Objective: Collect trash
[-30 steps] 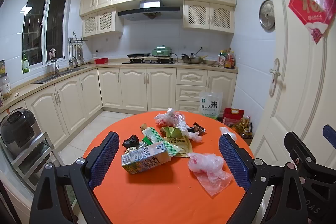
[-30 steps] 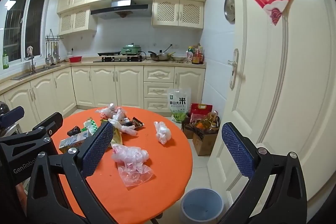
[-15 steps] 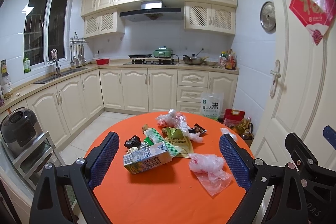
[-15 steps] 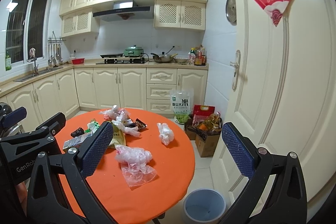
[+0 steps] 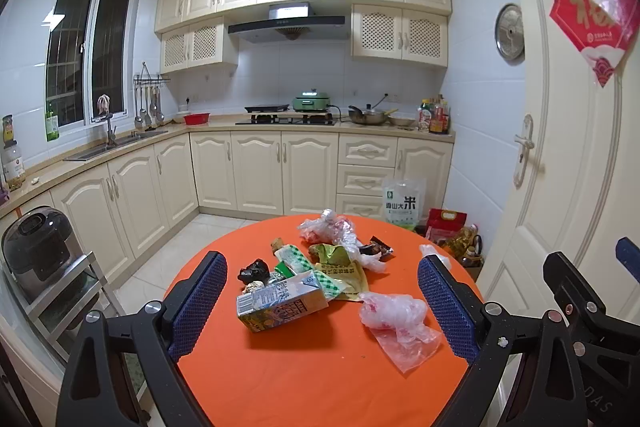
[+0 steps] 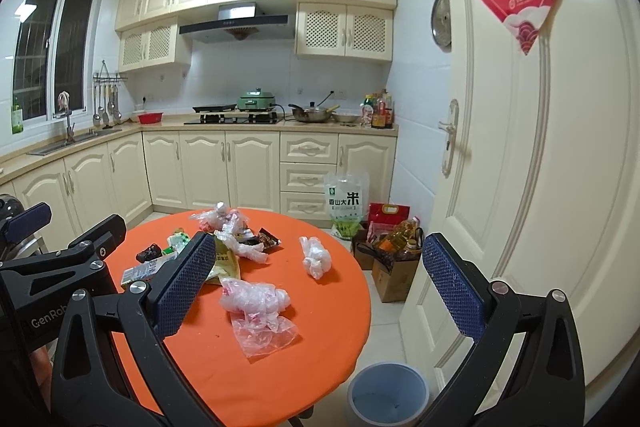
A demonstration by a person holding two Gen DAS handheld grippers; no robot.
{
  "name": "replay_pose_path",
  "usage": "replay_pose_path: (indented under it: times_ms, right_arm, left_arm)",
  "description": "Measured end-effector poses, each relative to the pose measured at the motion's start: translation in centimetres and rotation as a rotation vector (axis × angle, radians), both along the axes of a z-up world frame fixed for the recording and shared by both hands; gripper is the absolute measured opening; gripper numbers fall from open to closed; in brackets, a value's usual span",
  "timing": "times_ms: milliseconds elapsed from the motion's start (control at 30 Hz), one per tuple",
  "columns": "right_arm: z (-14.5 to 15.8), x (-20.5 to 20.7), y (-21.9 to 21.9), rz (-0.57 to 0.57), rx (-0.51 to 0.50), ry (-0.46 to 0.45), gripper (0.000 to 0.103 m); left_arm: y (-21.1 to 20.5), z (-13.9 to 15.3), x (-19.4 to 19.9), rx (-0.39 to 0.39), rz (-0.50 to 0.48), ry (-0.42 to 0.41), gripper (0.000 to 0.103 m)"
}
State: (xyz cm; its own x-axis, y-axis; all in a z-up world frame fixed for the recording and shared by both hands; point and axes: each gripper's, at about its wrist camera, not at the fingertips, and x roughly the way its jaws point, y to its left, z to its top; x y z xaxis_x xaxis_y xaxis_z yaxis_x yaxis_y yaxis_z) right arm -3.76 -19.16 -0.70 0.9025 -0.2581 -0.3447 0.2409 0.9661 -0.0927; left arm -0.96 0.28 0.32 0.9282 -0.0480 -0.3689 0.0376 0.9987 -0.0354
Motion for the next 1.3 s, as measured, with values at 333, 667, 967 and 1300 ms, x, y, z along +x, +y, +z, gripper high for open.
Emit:
replay_pose_path:
  times_ms: [333, 667, 967, 1300]
  right_arm:
    - [0.0, -0.01, -0.17, -0.016, -0.006, 0.008, 0.103]
    - [-0.01, -0.05, -0.11, -0.022, -0.011, 0.007, 0.103]
    - [0.08, -0.35, -0.1, -0.028, -0.025, 0.001, 0.103]
    - [0.26, -0.42, -0.12, -0.022, -0.024, 0.005, 0.103]
  left_arm:
    - [-0.04, 0.09, -0.09, 0.002, 0.001, 0.003, 0.094]
    - [-0.01, 0.15, -0.16, -0.001, 0.005, -0.005, 0.094]
    - [-0.07, 0.15, -0.24, -0.001, 0.0, -0.006, 0.094]
    - [-0.18, 0.43, -0.33, 0.006, 0.005, -0.003, 0.094]
